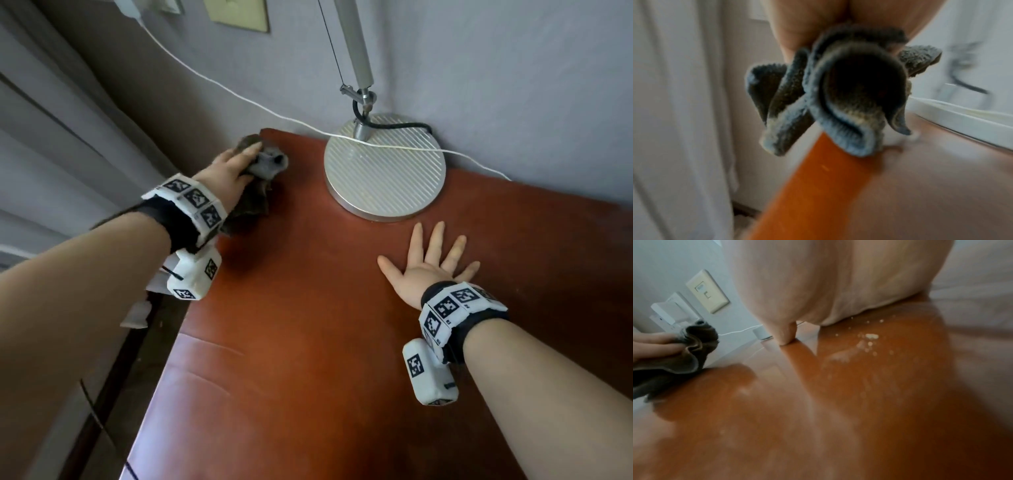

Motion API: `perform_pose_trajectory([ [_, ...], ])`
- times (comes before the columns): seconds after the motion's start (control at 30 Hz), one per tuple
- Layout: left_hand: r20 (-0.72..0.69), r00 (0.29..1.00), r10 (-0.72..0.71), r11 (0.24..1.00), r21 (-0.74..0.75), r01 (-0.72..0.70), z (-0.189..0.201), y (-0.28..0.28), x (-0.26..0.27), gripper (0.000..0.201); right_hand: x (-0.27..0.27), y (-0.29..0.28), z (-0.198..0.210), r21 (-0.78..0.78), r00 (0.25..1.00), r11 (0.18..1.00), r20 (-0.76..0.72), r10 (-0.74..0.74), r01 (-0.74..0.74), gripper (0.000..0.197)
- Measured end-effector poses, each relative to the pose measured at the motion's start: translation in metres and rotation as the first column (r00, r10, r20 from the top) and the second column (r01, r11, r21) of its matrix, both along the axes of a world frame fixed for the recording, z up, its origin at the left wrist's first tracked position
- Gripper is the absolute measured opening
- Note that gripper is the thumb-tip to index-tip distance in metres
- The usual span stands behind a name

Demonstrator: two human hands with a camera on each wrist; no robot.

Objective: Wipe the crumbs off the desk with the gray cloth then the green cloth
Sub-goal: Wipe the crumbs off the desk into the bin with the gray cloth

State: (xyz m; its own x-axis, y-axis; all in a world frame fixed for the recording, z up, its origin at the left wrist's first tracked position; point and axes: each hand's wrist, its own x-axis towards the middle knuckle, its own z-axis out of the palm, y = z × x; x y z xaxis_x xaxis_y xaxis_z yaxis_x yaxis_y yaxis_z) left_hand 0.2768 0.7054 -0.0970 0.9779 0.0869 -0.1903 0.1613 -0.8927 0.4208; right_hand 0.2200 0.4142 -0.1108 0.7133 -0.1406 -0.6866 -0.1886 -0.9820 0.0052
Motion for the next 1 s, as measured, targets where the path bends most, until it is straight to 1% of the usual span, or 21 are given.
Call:
perform_pose_trajectory([
  [0.03, -0.030, 0.994, -0.108, 0.994, 0.008, 0.108, -0.002, -0.015, -0.005, 0.056, 0.000, 0.000, 0.000, -0.002, 1.000, 1.000, -0.001, -0.002, 0.002, 0.084],
  [0.07, -0.109, 0.973, -0.202, 0.977, 0.053, 0.208, -0.005, -0.031, -0.007, 0.056, 0.001, 0.000, 0.000, -0.001, 1.000, 1.000, -0.003, -0.005, 0.005, 0.084],
  [0.1, -0.202, 0.943, -0.264, 0.948, 0.126, 0.292, -0.010, -0.046, -0.006, 0.057, 0.000, 0.000, 0.000, -0.002, 1.000, 1.000, -0.005, -0.006, 0.006, 0.084],
  [0.13, -0.263, 0.918, -0.297, 0.913, 0.204, 0.354, -0.013, -0.057, -0.002, 0.058, 0.001, 0.000, -0.001, -0.001, 1.000, 1.000, -0.003, -0.004, 0.004, 0.084],
  [0.17, -0.286, 0.908, -0.306, 0.890, 0.253, 0.380, -0.015, -0.065, 0.004, 0.059, 0.001, 0.000, -0.001, 0.000, 1.000, 1.000, -0.002, -0.005, 0.005, 0.084],
  [0.2, -0.291, 0.909, -0.299, 0.883, 0.277, 0.380, -0.016, -0.069, 0.012, 0.060, 0.002, 0.000, -0.002, 0.000, 1.000, 1.000, 0.000, -0.007, 0.007, 0.084],
  [0.43, -0.260, 0.932, -0.253, 0.887, 0.323, 0.331, -0.023, -0.059, 0.054, 0.063, 0.007, 0.002, -0.003, -0.005, 1.000, 1.000, 0.004, -0.006, 0.006, 0.086],
  [0.5, -0.253, 0.940, -0.231, 0.876, 0.366, 0.314, -0.027, -0.053, 0.072, 0.061, 0.009, 0.001, -0.004, -0.007, 1.000, 1.000, -0.005, -0.007, 0.007, 0.086],
  [0.6, -0.237, 0.963, -0.130, 0.909, 0.359, 0.211, -0.027, -0.048, 0.091, 0.055, 0.011, 0.000, -0.005, -0.005, 1.000, 1.000, -0.013, -0.019, 0.019, 0.087],
  [0.67, -0.242, 0.967, -0.075, 0.931, 0.332, 0.155, -0.028, -0.045, 0.096, 0.056, 0.011, 0.000, -0.006, -0.006, 1.000, 1.000, -0.006, -0.011, 0.011, 0.087],
  [0.77, -0.180, 0.982, -0.051, 0.971, 0.220, 0.090, -0.029, -0.034, 0.088, 0.057, 0.010, -0.001, -0.006, -0.009, 1.000, 1.000, -0.005, -0.011, 0.011, 0.087],
  [0.8, -0.185, 0.983, -0.015, 0.981, 0.189, 0.051, -0.030, -0.026, 0.082, 0.057, 0.009, -0.002, -0.005, -0.012, 1.000, 1.000, -0.009, -0.010, 0.010, 0.087],
  [0.9, -0.250, 0.964, 0.086, 0.979, 0.201, -0.035, -0.027, 0.007, 0.053, 0.059, 0.008, -0.002, -0.003, -0.018, 1.000, 1.000, -0.004, -0.002, 0.002, 0.087],
  [0.97, -0.184, 0.977, 0.107, 0.991, 0.105, -0.089, -0.017, 0.021, 0.029, 0.059, 0.007, 0.000, -0.001, -0.022, 1.000, 1.000, 0.013, 0.003, -0.003, 0.086],
  [1.0, -0.117, 0.988, 0.102, 0.994, 0.038, -0.098, -0.014, 0.025, 0.015, 0.058, 0.006, 0.001, 0.000, -0.023, 1.000, 1.000, 0.025, 0.003, -0.002, 0.085],
])
